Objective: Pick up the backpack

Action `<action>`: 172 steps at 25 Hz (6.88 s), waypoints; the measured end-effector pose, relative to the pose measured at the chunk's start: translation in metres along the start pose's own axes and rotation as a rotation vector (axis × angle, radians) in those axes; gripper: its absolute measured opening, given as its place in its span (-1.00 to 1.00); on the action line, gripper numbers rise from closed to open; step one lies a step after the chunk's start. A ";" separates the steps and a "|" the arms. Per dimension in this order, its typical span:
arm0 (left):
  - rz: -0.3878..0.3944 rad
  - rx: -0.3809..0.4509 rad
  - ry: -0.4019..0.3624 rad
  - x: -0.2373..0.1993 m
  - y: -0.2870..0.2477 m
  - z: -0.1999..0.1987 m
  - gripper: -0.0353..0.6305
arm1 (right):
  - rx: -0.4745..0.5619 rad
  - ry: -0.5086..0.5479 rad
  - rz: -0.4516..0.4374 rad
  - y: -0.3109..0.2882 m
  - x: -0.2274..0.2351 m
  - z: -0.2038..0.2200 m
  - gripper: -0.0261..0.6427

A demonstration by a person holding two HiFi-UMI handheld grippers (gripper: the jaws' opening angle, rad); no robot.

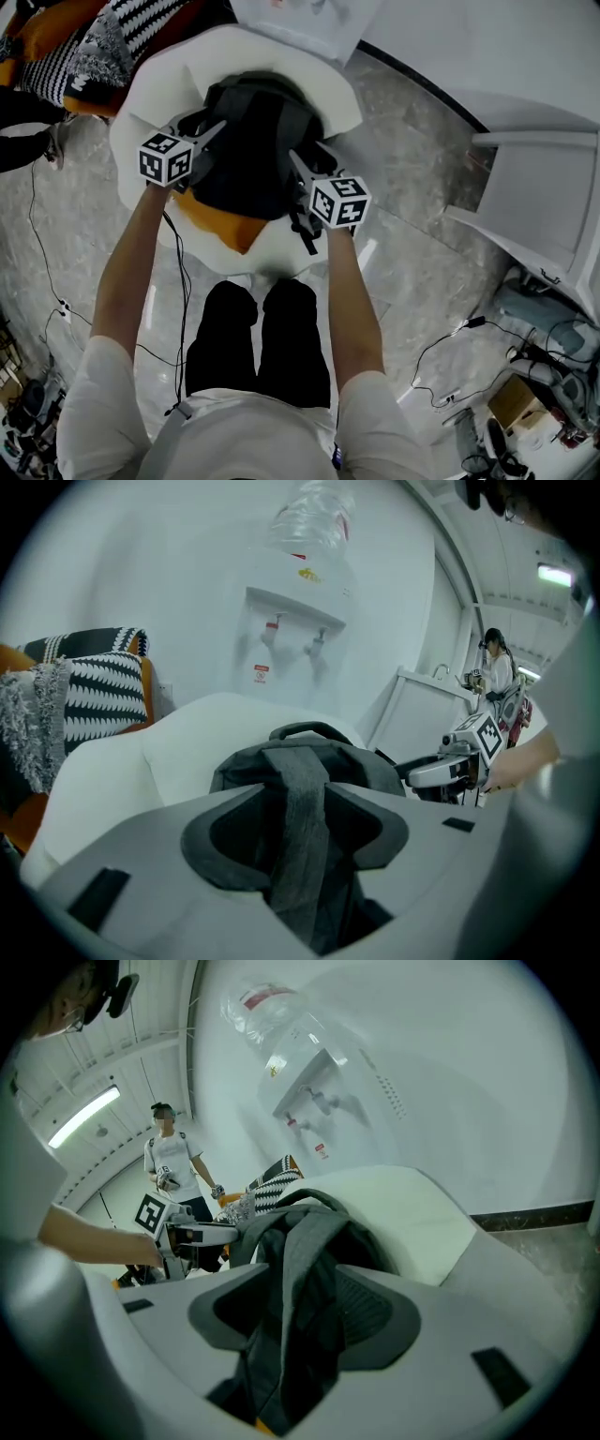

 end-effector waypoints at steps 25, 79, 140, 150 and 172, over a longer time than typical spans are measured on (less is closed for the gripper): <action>0.074 0.003 -0.059 0.011 -0.008 -0.002 -0.66 | 0.027 -0.059 -0.072 -0.034 -0.009 -0.008 -0.71; -0.016 0.040 0.142 0.116 0.226 -0.046 -0.80 | -0.119 0.044 -0.154 0.106 -0.184 -0.092 -0.78; 0.010 0.557 -0.117 0.245 0.521 -0.262 -0.80 | 0.259 0.371 -0.267 0.345 -0.420 -0.311 -0.78; 0.009 0.624 -0.197 0.255 0.543 -0.305 -0.80 | 0.331 0.411 -0.255 0.366 -0.432 -0.353 -0.78; 0.018 0.676 -0.190 0.253 0.545 -0.318 -0.80 | 0.368 0.443 -0.253 0.375 -0.435 -0.369 -0.78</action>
Point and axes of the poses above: the fingertips, and each gripper's own axes: y backward along the fingers, x to its right, z out of its underside, the point moved 2 cm from there along y, backward along the fingers, and after that the axes turned 6 degrees about -x, right-handed, at the moved point
